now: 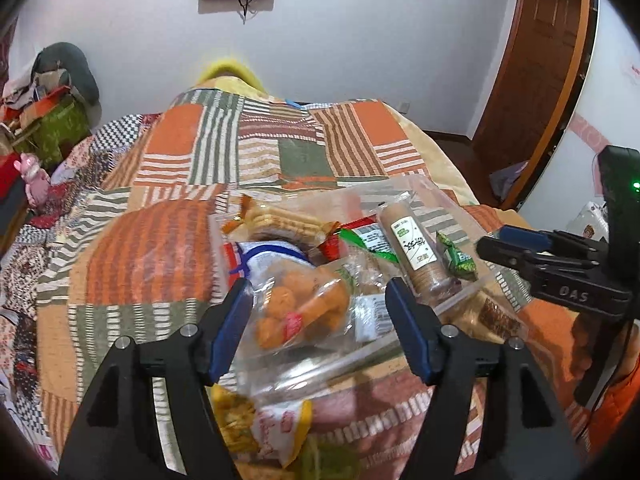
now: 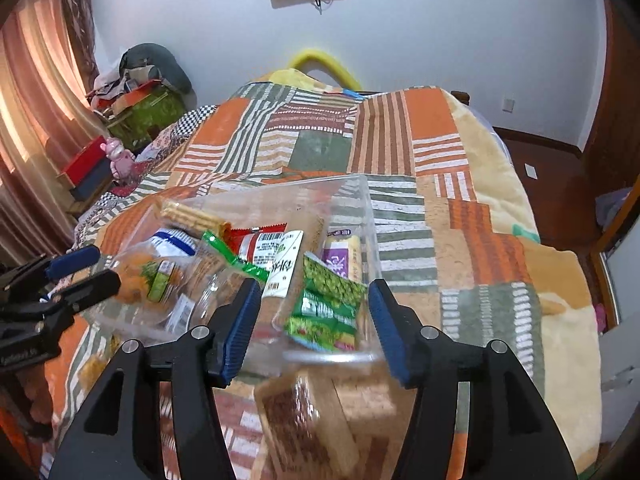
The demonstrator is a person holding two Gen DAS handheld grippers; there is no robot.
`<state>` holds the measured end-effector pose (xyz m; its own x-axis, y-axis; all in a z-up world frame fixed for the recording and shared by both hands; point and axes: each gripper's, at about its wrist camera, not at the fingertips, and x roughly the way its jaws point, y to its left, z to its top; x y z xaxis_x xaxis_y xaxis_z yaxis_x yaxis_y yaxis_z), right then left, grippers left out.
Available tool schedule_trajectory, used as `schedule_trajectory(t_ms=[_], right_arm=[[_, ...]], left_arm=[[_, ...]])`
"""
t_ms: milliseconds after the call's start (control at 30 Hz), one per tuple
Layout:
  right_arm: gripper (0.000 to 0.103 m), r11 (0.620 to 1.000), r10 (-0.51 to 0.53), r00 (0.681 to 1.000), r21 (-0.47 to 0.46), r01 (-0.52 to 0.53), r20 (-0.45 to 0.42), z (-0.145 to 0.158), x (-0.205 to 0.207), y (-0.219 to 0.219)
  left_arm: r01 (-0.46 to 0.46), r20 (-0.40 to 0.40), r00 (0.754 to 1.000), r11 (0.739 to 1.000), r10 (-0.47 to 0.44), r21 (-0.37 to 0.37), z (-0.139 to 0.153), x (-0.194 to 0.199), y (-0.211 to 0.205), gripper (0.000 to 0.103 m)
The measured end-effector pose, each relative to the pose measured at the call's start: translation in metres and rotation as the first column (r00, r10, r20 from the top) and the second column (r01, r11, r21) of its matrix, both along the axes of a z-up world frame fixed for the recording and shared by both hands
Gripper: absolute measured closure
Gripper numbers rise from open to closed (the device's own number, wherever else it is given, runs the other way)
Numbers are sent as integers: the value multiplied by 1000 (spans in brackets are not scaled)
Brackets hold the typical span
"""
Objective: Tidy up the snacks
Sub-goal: 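Lower the orange bag and pea bag into the clear box and open both grippers, then grasp the yellow-and-white snack bag with the left gripper while the right grasps the bread loaf pack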
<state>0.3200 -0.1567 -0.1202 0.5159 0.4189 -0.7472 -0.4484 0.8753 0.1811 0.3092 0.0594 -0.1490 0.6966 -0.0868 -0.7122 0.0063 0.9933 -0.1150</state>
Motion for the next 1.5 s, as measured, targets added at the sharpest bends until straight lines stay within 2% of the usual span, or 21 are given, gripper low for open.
schedule_trajectory(t_ms=[233, 500, 600, 800, 867, 1000, 1067, 1133, 1233, 1333, 1433, 1500], right_arm=[[46, 1000, 27, 999, 2, -27, -20, -2, -23, -9], [46, 997, 63, 994, -30, -66, -84, -26, -44, -6], [46, 997, 64, 991, -39, -69, -119, -39, -45, -3], [46, 997, 52, 989, -50, -60, -137, -48, -43, 2], [46, 997, 54, 988, -51, -62, -143, -51, -42, 3], [46, 996, 62, 986, -57, -71, -153, -58, -43, 5], [48, 996, 59, 986, -61, -69, -154, -61, -43, 6], [61, 996, 53, 986, -61, -63, -159, -63, -42, 6], [65, 998, 47, 985, -34, -54, -166, -64, -41, 3], [67, 999, 40, 988, -27, -45, -152, -62, -45, 2], [68, 999, 42, 988, -10, -44, -150, -61, -48, 0], [68, 999, 46, 988, -4, -47, -149, -59, -50, 0]], left_arm=[[-29, -36, 999, 999, 30, 30, -1, -28, 24, 30], [-73, -133, 988, 997, 77, 34, -33, -56, 50, 29], [-78, -179, 981, 997, 80, 15, -49, -57, 54, 29], [-49, -245, 968, 999, 43, -16, -77, -50, 46, 28], [-46, -265, 963, 999, 40, -19, -85, -45, 44, 25], [-58, -288, 957, 996, 36, -70, -98, -38, 44, 17], [-68, -300, 953, 994, 39, -85, -105, -35, 44, 15], [-70, -304, 952, 993, 37, -97, -110, -35, 45, 14], [-70, -300, 953, 991, 34, -112, -113, -32, 46, 13], [-75, -286, 958, 990, 37, -123, -113, -33, 47, 16], [-73, -271, 962, 987, 32, -141, -113, -35, 52, 26], [-71, -264, 964, 986, 28, -154, -111, -39, 56, 36]])
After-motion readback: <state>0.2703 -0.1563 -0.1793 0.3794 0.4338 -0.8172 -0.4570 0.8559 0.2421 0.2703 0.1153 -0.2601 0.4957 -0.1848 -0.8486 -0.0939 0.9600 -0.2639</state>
